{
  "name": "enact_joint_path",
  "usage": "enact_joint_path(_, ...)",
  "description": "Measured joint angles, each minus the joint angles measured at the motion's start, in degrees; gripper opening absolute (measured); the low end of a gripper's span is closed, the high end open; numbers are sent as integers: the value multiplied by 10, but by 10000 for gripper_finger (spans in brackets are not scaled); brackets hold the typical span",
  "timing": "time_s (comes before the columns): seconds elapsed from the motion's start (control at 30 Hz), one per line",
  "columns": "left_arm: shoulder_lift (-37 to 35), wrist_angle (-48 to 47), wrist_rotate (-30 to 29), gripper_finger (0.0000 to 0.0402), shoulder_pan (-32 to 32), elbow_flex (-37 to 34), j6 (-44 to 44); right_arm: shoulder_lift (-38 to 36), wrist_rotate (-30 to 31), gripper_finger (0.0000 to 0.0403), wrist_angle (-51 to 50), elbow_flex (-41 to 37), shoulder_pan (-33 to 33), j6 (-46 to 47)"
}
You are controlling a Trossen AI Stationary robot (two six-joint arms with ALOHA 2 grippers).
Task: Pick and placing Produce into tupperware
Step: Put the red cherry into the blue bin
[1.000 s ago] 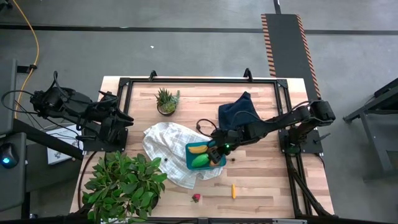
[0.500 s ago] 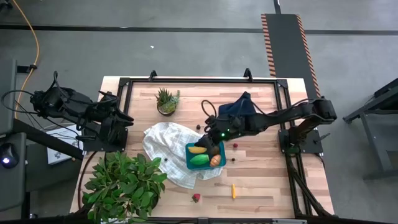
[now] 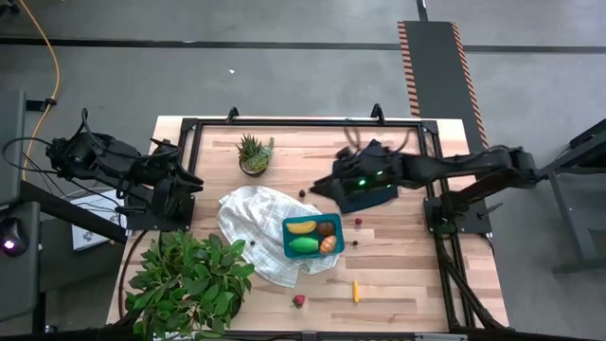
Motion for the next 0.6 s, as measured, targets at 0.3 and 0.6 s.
enact_joint_path(0.3, 0, 0, 0, 111, 0, 0, 0, -139, 102, 240, -354, 0, -22, -12)
enact_joint_path(0.6, 0, 0, -33, 111, 0, 0, 5, -135, 85, 240, -536, 0, -21, -38)
